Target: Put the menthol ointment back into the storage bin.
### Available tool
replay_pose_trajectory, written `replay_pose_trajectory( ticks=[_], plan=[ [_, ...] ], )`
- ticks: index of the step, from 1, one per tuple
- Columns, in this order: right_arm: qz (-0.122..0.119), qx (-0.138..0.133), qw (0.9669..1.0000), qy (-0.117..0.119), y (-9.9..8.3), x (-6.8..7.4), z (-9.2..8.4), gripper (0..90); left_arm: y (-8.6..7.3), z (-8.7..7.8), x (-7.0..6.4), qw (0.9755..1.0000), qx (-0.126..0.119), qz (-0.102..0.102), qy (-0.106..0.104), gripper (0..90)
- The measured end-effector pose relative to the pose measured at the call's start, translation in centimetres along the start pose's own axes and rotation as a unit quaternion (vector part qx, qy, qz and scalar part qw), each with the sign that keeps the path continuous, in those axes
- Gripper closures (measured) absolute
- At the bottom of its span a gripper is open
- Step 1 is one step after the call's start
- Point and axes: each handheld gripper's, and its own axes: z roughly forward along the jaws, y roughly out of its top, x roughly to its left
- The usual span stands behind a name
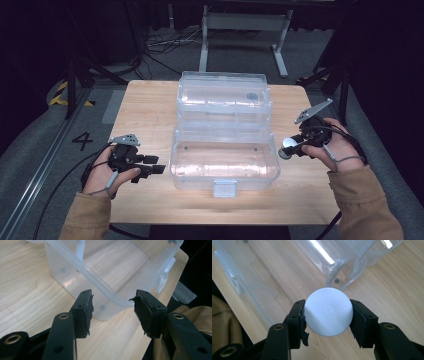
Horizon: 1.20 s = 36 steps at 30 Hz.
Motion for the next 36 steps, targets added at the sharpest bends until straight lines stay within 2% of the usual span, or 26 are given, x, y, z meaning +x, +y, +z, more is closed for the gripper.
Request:
replay_pose_trajectory(
  ticks=[6, 13, 15, 17, 18, 21, 26, 29, 36],
  plan=[
    [-0.023, -0.006, 0.9996, 0.018, 0.5, 0.5, -0.1, 50.5, 0.0, 0.0, 0.1, 1.0, 0.001, 0.002, 0.004, 48.3],
    [-0.046, -0.006, 0.9986, 0.027, 1.0, 1.0, -0.2, 50.5, -0.1, 0.1, 0.2, 1.0, 0.002, -0.001, 0.003, 48.1],
    [-0.063, -0.007, 0.9975, 0.032, 1.2, 1.2, -0.1, 50.5, -0.1, 0.1, 0.2, 1.0, 0.002, -0.001, 0.003, 48.1],
    [-0.068, -0.008, 0.997, 0.035, 1.3, 1.3, -0.1, 50.5, -0.1, 0.1, 0.2, 1.0, 0.003, 0.0, 0.003, 48.1],
    [-0.078, -0.009, 0.996, 0.044, 1.5, 1.5, 0.0, 50.5, -0.1, 0.1, 0.2, 1.0, 0.003, 0.0, 0.003, 48.1],
    [-0.082, -0.006, 0.9954, 0.049, 1.6, 1.8, 0.2, 50.5, -0.1, 0.1, 0.2, 1.0, 0.002, 0.0, 0.004, 47.9],
    [-0.098, 0.0, 0.9938, 0.053, 1.7, 2.0, 0.5, 50.5, -0.1, 0.0, 0.2, 1.0, 0.0, -0.002, 0.005, 47.6],
    [-0.116, 0.001, 0.9919, 0.052, 1.8, 2.1, 0.7, 50.5, -0.1, 0.0, 0.3, 1.0, 0.0, -0.001, 0.006, 47.6],
    [-0.126, 0.007, 0.9901, 0.06, 1.9, 2.4, 1.3, 50.5, -0.1, 0.0, 0.3, 1.0, 0.001, -0.002, 0.006, 47.4]
  ],
)
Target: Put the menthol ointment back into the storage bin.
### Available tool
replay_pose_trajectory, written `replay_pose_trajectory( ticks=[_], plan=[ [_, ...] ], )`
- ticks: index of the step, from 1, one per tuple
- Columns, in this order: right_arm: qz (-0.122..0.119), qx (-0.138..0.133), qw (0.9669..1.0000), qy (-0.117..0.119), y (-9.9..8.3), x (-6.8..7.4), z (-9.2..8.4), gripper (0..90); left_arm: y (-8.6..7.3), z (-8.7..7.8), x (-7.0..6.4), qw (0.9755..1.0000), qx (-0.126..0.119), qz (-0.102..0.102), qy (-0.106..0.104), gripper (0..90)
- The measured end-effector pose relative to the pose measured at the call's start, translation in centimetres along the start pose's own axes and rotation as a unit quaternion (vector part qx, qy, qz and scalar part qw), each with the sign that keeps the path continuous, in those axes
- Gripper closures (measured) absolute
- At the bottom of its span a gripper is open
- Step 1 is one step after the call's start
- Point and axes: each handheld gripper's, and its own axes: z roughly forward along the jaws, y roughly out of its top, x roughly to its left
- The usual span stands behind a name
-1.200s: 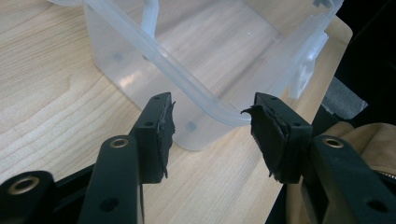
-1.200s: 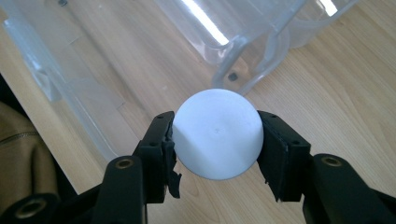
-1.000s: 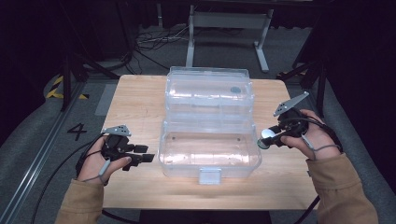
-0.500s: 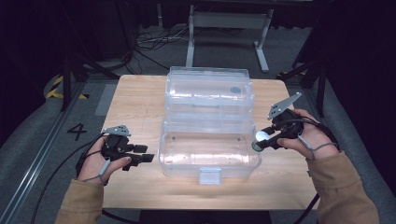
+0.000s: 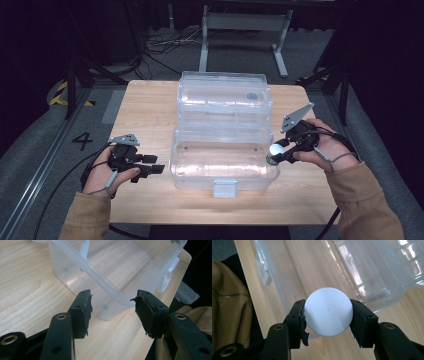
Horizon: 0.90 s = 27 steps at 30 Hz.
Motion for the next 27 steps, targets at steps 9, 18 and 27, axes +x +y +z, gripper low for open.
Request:
replay_pose_trajectory(
  ticks=[9, 18, 27],
  plan=[
    [-0.003, 0.004, 1.0, 0.003, 0.0, -0.1, 0.6, 50.5, 0.0, 0.0, 0.1, 1.0, 0.0, -0.001, -0.001, 47.3],
    [-0.007, 0.014, 0.9998, 0.01, 0.0, -0.2, 1.6, 50.4, 0.0, 0.0, 0.1, 1.0, 0.0, -0.001, 0.0, 47.2],
    [-0.009, 0.027, 0.9995, 0.017, 0.0, -0.1, 2.6, 50.4, -0.1, 0.0, 0.2, 1.0, 0.0, -0.002, -0.001, 47.2]
  ],
)
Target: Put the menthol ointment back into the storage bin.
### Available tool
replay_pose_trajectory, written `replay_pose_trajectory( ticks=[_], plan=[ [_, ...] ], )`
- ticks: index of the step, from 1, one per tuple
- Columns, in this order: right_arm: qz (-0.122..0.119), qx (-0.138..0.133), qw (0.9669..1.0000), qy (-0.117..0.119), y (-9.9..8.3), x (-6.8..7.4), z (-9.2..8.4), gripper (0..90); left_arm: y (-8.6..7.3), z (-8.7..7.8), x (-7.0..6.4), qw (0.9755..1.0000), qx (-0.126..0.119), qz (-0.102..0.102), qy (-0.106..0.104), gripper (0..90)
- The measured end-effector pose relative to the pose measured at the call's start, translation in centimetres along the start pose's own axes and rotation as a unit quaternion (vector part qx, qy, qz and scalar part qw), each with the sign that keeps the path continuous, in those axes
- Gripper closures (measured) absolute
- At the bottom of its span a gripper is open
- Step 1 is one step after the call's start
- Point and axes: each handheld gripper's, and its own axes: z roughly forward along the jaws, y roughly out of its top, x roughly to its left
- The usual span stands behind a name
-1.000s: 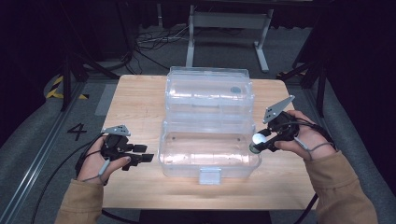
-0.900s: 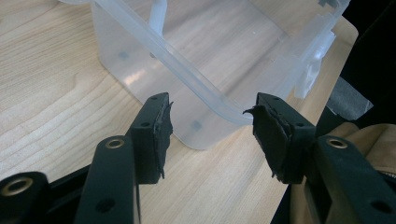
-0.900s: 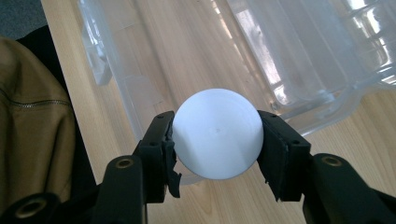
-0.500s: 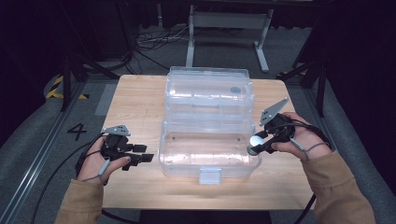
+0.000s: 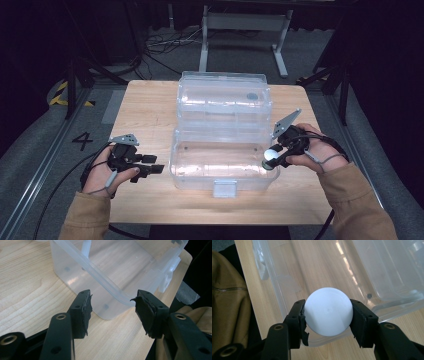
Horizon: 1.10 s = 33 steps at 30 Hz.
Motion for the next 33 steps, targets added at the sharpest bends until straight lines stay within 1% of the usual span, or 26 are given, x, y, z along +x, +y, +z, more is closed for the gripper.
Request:
replay_pose_trajectory(
  ticks=[11, 12, 13, 15, 17, 21, 28, 29, 33],
  plan=[
    [-0.001, 0.01, 0.9999, 0.009, -0.2, 0.0, 1.5, 50.4, 0.0, 0.0, 0.1, 1.0, 0.0, -0.001, 0.0, 47.2],
    [0.002, 0.011, 0.9999, 0.01, -0.2, 0.1, 1.6, 50.4, 0.0, 0.0, 0.1, 1.0, 0.001, -0.001, 0.0, 47.2],
    [-0.002, 0.013, 0.9999, 0.011, -0.2, 0.0, 1.8, 50.4, 0.0, 0.0, 0.1, 1.0, 0.001, -0.001, 0.001, 47.2],
    [-0.002, 0.016, 0.9998, 0.013, -0.2, 0.0, 2.1, 50.4, -0.1, 0.0, 0.1, 1.0, 0.001, 0.0, 0.0, 47.2],
    [-0.005, 0.014, 0.9998, 0.015, -0.3, 0.0, 2.3, 50.4, -0.1, 0.0, 0.1, 1.0, 0.001, -0.001, 0.0, 47.2],
    [0.0, 0.015, 0.9997, 0.017, -0.3, -0.1, 2.7, 50.4, -0.1, 0.0, 0.2, 1.0, 0.001, -0.002, 0.001, 47.2],
    [-0.003, 0.017, 0.9997, 0.019, -0.5, -0.2, 3.4, 50.4, -0.1, 0.0, 0.2, 1.0, 0.001, -0.002, 0.0, 47.2],
    [0.002, 0.019, 0.9996, 0.02, -0.5, -0.1, 3.5, 50.4, -0.1, 0.0, 0.2, 1.0, 0.001, -0.003, 0.0, 47.2],
    [-0.001, 0.019, 0.9996, 0.021, -0.6, -0.2, 3.8, 50.4, -0.1, 0.0, 0.2, 1.0, 0.001, -0.004, 0.0, 47.2]
  ],
)
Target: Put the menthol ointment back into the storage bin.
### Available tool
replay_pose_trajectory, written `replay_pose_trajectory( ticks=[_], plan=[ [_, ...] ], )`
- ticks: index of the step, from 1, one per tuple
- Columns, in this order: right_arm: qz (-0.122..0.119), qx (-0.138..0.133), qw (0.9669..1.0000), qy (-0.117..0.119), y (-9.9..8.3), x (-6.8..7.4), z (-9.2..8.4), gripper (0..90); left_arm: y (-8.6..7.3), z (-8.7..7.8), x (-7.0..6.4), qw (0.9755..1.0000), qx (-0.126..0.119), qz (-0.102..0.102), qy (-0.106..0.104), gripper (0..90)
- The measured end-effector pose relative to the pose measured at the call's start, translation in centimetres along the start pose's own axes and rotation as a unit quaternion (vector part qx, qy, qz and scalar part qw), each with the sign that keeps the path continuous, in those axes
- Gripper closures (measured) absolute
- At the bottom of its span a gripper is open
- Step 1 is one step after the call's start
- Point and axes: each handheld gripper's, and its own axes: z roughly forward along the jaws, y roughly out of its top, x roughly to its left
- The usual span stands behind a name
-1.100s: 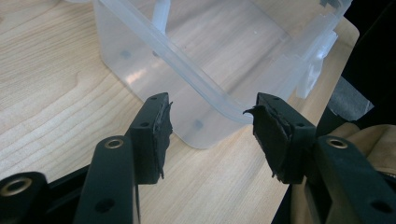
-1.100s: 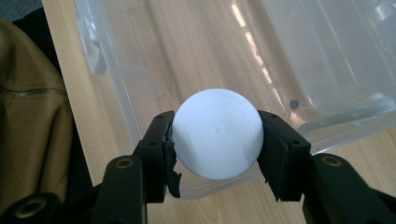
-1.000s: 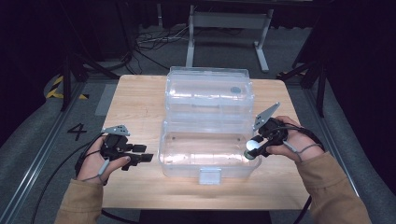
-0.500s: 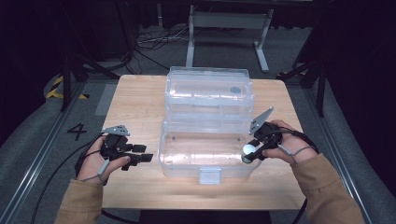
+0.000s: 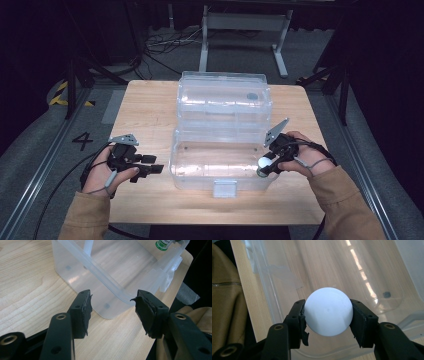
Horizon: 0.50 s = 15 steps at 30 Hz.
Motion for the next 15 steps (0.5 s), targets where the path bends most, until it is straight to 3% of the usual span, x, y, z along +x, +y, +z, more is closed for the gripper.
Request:
replay_pose_trajectory(
  ticks=[9, 15],
  plan=[
    [-0.005, 0.002, 1.0, 0.001, -0.07, -0.02, 0.59, 50.4, -0.04, 0.04, 0.12, 1.0, 0.002, 0.001, 0.001, 47.2],
    [0.004, 0.011, 0.9999, 0.004, -0.15, 0.07, 0.86, 50.4, -0.1, 0.1, 0.14, 1.0, 0.002, -0.003, 0.0, 47.2]
  ],
)
